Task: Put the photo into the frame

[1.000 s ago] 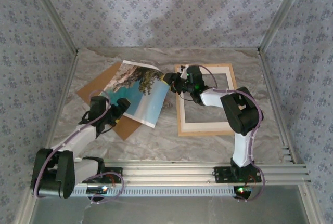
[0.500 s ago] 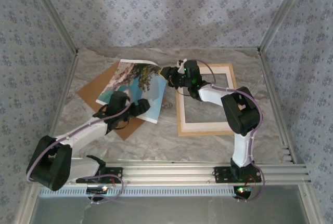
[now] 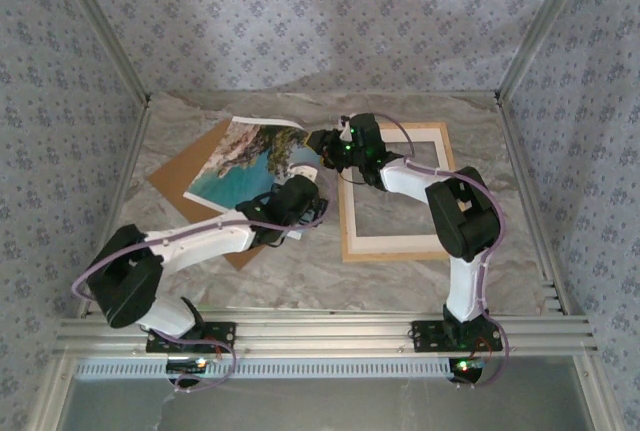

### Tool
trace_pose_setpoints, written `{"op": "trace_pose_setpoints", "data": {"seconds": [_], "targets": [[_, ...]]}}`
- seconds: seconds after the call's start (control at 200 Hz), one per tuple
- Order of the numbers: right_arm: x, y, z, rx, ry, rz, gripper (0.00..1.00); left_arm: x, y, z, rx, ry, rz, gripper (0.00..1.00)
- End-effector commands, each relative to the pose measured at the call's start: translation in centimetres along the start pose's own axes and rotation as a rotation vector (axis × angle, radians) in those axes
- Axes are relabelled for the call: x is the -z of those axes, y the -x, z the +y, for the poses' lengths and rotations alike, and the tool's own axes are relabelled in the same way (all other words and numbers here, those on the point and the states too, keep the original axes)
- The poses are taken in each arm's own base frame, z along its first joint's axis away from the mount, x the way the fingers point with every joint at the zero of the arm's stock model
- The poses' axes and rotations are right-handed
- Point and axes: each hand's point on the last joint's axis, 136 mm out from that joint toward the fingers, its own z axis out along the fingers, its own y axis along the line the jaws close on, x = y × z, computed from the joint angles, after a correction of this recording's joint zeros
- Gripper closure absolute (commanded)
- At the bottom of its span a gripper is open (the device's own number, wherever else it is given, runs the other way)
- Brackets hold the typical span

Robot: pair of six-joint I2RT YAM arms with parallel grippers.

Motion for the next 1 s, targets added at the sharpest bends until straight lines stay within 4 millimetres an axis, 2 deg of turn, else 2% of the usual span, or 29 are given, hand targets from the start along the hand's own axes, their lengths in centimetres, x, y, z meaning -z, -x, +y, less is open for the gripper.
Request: {"op": "trace_pose_setpoints", "data": {"seconds": [0.0, 0.275, 0.5, 0.685, 0.725, 0.83, 0.925, 0.995], "targets": [[0.0, 0.5, 1.0, 0.03, 0.005, -0.015, 0.62, 0.0, 1.0, 1.6, -0.158, 0.183, -0.022, 0.22], [0.0, 0.6, 0.4, 0.024, -0.012, -0.02, 0.62, -0.2, 1.1, 0.1, -0.338, 0.275, -0.043, 0.51], [0.2, 0.8, 0.1, 0.029, -0.027, -0.025, 0.61, 0.0, 1.1, 0.7, -0.368, 0.302, -0.052, 0.78], [0.7, 1.5, 0.2, 0.045, -0.034, -0.039, 0.56, 1.2, 2.2, 1.4, -0.375, 0.309, -0.084, 0.97], [1.1, 1.9, 0.3, 0.055, -0.035, -0.047, 0.54, 1.6, 2.6, 1.8, -0.372, 0.31, -0.09, 1.0], [2.9, 3.6, 0.7, 0.098, -0.033, -0.083, 0.45, 3.0, 3.6, 2.8, -0.361, 0.285, -0.097, 1.0], [5.8, 5.9, 1.5, 0.175, -0.018, -0.139, 0.35, 4.5, 4.9, 3.7, -0.337, 0.221, -0.099, 1.0], [8.4, 7.5, 3.5, 0.275, 0.04, -0.189, 0.29, 5.7, 5.9, 4.6, -0.319, 0.183, -0.096, 1.0]]}}
